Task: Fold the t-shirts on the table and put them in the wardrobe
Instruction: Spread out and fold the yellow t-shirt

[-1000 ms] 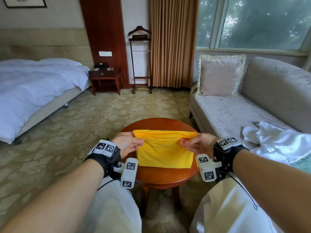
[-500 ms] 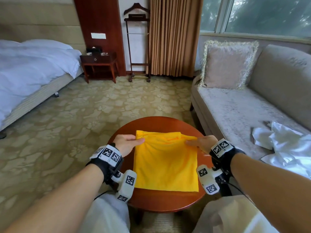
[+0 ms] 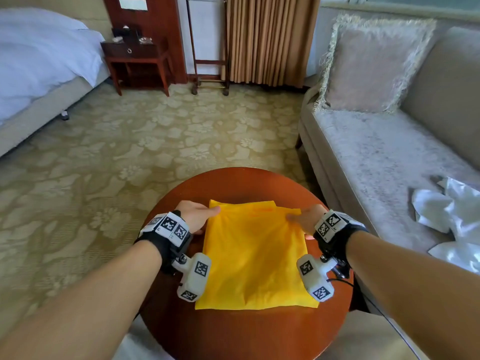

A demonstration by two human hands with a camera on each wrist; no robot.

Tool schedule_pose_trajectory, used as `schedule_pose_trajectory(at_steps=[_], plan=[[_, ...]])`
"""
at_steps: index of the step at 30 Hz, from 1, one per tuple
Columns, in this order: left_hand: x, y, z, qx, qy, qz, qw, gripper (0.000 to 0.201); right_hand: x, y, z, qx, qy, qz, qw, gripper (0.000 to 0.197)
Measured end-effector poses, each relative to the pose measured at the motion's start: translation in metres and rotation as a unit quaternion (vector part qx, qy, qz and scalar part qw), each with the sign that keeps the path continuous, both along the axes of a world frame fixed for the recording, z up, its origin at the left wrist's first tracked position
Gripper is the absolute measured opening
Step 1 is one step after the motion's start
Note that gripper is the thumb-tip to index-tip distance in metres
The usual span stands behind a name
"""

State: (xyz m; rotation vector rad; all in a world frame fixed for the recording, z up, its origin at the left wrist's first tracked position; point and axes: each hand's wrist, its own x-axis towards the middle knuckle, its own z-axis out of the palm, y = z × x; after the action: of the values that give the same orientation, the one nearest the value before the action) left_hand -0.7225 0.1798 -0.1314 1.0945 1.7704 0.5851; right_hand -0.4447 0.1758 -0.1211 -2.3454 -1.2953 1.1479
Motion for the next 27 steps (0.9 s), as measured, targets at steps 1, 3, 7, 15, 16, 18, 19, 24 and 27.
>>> schedule_pose_trajectory(at_steps=[1, 3, 7, 15, 16, 18, 19, 24, 27], plan=[[0.001, 0.003, -0.004, -0.002, 0.017, -0.008, 1.0, 0.03, -0.001, 0.001, -0.003, -0.007, -0.016, 0.002, 1.0, 0.062], [0.004, 0.008, -0.006, -0.003, 0.052, -0.027, 0.998, 0.037, -0.001, 0.004, -0.01, -0.025, -0.052, 0.013, 0.998, 0.061], [0.006, 0.013, -0.009, -0.018, 0.109, -0.055, 0.992, 0.057, 0.0, 0.009, -0.014, -0.046, -0.094, 0.021, 0.994, 0.044], [0.013, -0.011, 0.008, -0.024, 0.102, -0.053, 0.993, 0.041, 0.001, -0.007, 0.001, -0.045, -0.075, 0.008, 0.996, 0.044], [0.014, -0.017, 0.011, -0.013, 0.11, -0.06, 0.992, 0.042, 0.001, -0.013, 0.006, -0.044, -0.072, 0.004, 0.996, 0.043], [0.017, -0.03, 0.016, 0.009, 0.146, -0.059, 0.987, 0.064, 0.0, -0.027, 0.016, -0.032, -0.076, 0.009, 0.997, 0.045], [0.019, -0.037, 0.02, 0.019, 0.166, -0.064, 0.984, 0.068, -0.002, -0.033, 0.02, -0.028, -0.083, 0.024, 0.996, 0.048], [0.031, -0.076, 0.017, -0.038, 0.224, -0.11, 0.968, 0.088, -0.016, -0.083, 0.024, -0.056, -0.106, 0.059, 0.991, 0.081], [0.031, -0.098, 0.01, -0.087, 0.216, -0.102, 0.967, 0.102, -0.021, -0.111, 0.015, -0.078, -0.095, 0.056, 0.991, 0.093]])
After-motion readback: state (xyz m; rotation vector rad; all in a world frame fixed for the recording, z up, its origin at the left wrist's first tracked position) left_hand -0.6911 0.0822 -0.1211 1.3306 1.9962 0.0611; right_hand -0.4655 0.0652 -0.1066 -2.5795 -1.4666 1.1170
